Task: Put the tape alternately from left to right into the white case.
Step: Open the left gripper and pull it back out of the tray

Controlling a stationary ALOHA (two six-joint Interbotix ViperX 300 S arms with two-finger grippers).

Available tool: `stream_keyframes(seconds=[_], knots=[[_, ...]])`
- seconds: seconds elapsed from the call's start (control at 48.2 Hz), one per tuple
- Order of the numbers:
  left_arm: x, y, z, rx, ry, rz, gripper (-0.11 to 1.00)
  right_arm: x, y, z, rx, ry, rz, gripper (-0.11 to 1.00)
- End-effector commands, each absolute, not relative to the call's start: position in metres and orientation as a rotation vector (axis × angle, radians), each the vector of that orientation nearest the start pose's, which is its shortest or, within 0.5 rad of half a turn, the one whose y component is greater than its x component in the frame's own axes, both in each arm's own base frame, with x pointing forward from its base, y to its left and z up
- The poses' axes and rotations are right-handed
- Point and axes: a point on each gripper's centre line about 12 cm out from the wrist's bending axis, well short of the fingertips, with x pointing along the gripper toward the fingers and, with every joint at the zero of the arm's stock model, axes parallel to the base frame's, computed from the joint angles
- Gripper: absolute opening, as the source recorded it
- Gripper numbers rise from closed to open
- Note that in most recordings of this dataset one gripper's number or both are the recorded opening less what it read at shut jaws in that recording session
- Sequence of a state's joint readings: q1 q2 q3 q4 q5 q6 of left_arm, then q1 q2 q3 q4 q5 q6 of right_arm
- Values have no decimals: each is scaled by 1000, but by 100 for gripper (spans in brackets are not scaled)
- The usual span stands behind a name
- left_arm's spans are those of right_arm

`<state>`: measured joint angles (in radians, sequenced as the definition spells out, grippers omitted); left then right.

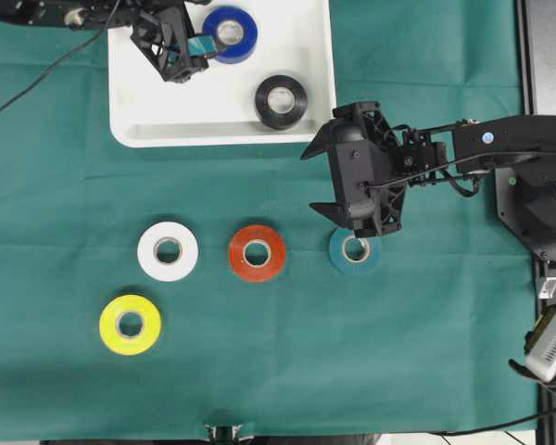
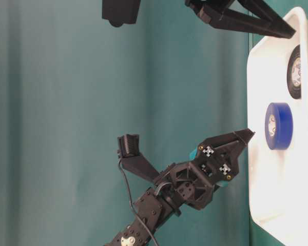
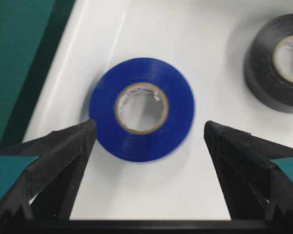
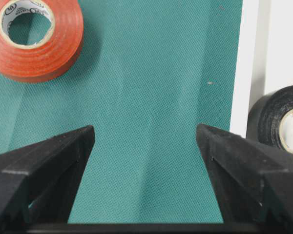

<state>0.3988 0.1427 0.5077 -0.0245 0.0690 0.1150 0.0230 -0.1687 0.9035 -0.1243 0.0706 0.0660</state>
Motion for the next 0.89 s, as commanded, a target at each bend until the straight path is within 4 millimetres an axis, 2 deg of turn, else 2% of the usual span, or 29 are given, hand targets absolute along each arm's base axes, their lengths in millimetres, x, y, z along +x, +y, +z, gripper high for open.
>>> stream_keyframes(seconds=[0.0,0.561,0.872], knots=[[396,158,180,-40,668,335,99,316,8,153,-70,778,42,83],[365,84,187,8,673,186,99,317,7,153,-70,776,40,83],[350,48,182,34,688,101,99,316,7,153,-70,778,40,83]])
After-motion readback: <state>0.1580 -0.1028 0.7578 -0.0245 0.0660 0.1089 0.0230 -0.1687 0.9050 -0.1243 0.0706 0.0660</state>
